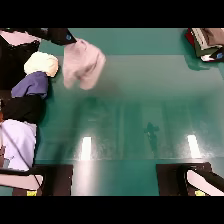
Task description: Fold the shirts.
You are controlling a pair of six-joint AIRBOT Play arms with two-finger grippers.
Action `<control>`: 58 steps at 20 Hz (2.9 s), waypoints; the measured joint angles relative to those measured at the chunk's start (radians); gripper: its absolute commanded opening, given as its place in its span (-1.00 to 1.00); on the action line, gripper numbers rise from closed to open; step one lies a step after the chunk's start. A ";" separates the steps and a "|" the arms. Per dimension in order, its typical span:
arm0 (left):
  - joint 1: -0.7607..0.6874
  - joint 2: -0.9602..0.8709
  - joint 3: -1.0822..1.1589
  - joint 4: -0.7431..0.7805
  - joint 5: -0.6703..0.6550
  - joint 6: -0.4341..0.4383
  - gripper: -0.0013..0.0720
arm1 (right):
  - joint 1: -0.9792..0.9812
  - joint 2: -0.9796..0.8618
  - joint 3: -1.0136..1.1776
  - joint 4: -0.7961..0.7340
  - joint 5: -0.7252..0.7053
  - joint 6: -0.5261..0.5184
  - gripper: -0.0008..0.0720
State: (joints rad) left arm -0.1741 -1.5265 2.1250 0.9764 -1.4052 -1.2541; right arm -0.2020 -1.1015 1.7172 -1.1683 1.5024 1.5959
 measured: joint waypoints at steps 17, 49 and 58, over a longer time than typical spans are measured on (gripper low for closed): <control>-0.237 -0.103 -0.317 -0.016 -0.094 0.000 0.35 | 0.088 0.000 0.075 0.042 0.084 -0.028 -0.94; -0.165 0.131 -1.268 -0.348 0.460 0.097 -0.91 | 0.124 -0.059 0.076 0.047 0.088 -0.061 -0.94; -0.047 0.426 -1.134 0.164 0.238 -0.078 -0.91 | 0.410 -0.402 0.075 0.016 0.022 -0.061 0.83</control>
State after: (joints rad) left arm -0.2214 -1.1000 0.9909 1.1404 -1.1671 -1.3319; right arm 0.2077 -1.5036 1.7924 -1.1526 1.5242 1.5349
